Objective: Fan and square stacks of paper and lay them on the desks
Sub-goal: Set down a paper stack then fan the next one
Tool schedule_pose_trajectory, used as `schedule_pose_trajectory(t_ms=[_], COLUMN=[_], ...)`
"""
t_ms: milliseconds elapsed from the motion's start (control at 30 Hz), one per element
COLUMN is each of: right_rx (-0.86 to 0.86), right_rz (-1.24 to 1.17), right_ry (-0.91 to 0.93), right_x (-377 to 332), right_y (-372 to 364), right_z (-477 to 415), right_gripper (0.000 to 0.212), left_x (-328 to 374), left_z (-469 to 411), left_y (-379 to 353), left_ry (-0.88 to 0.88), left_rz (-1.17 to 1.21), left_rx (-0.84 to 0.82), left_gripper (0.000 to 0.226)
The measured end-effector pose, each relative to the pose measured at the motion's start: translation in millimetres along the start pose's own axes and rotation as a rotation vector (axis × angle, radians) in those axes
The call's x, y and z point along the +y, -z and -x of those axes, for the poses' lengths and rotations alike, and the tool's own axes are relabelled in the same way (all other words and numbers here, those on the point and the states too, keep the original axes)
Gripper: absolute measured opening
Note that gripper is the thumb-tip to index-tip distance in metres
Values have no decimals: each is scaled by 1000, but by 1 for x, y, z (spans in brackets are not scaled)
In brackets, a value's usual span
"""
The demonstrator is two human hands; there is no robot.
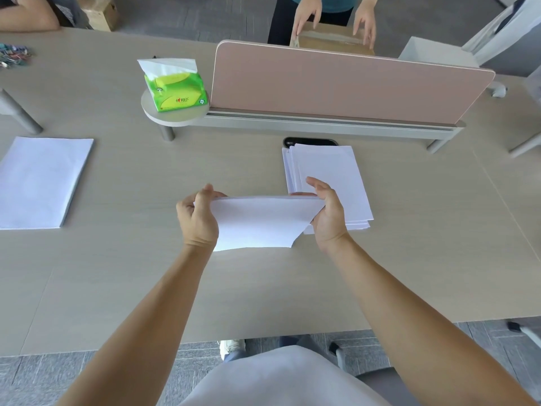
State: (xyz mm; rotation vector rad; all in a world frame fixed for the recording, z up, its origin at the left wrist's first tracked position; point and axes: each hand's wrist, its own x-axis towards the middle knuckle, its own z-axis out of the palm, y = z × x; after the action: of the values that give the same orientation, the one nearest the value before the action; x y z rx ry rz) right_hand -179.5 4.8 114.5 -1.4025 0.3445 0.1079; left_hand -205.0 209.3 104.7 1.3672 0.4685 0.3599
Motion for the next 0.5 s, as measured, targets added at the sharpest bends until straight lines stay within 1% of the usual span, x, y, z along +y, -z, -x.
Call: schedule_pose_trajectory(t_ms=[100,167,233,300,400,500], right_rx=[-54,-45,13,61,90,64], right_rz=[47,76,46,9,-36,-30], right_ry=[21,38,13,-8,-18,-7], right_x=[-2,-2,-4,-4,-4,-3], right_y=[1,-1,-7,-12,-17,-15], right_z=[1,3,7,9,9,12], right_gripper=[42,45,42,39,40,42], left_x=[-2,-7,-6,-3,6,8], left_z=[-3,-5,-5,-2,2,2], left_y=[3,4,3,-1,-3,4], left_ry=[27,7,-37,-56,-81,-57], left_rz=[-6,-1,-20,-12,-5,-16], left_rx=[8,16,24,10,16,75], left_gripper=[43,63,73,73,67,56])
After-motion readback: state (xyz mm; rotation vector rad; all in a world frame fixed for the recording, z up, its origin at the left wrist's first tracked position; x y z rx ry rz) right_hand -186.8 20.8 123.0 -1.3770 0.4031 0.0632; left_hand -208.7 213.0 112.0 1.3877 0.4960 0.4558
